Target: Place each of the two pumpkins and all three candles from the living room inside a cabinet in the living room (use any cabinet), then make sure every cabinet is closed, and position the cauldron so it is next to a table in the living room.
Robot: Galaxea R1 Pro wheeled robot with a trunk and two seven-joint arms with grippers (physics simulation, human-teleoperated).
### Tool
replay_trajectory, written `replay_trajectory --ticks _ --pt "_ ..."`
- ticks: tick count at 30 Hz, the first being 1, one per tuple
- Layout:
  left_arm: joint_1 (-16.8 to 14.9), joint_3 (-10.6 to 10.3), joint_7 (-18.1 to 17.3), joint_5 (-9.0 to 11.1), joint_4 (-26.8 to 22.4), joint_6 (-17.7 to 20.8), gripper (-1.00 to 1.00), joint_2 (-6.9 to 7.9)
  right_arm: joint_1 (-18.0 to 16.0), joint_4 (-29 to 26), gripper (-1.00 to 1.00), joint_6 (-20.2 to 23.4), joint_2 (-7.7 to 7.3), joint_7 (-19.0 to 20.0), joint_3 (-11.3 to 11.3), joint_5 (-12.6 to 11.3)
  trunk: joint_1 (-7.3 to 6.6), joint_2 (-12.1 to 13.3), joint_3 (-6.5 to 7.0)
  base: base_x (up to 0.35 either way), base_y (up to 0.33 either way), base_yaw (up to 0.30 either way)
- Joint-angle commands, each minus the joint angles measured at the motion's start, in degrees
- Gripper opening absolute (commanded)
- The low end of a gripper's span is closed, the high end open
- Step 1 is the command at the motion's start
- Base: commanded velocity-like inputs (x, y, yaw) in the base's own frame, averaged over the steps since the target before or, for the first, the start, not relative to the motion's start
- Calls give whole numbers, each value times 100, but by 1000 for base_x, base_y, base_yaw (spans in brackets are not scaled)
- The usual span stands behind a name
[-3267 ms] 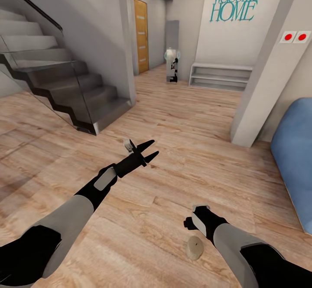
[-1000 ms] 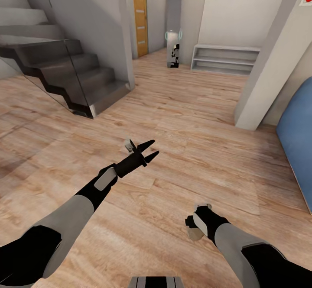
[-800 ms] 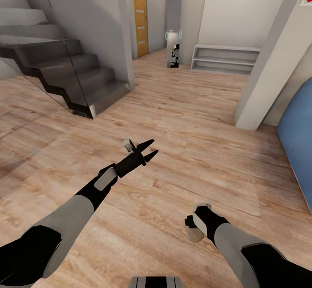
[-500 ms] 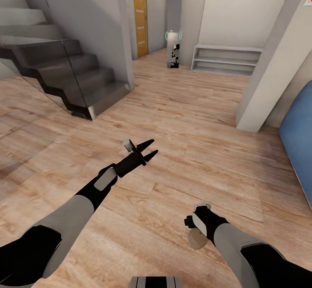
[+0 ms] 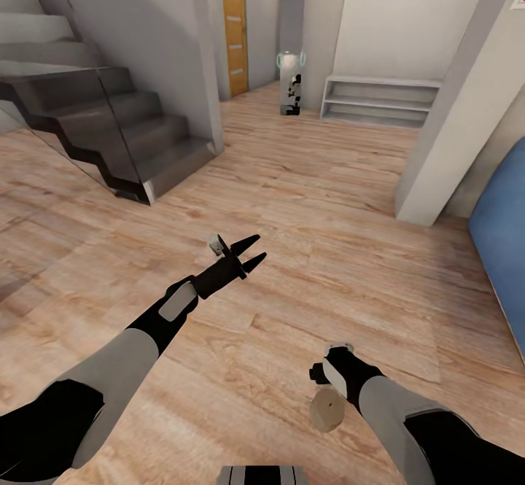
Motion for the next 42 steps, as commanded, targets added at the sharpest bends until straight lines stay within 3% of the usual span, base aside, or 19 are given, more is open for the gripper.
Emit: replay_trajectory --ticks 1,15,42 --pt "0 0 -1 0 0 -2 100 0 0 0 100 1 -2 0 0 0 0 0 0 120 -95 0" --pt "0 0 -2 0 4 -9 100 -77 -1 10 100 6 -13 3 0 -9 0 0 0 13 -11 0" --pt "0 0 25 -9 13 -9 100 -112 -1 26 100 3 12 53 10 -8 70 -36 -598 0 0 0"
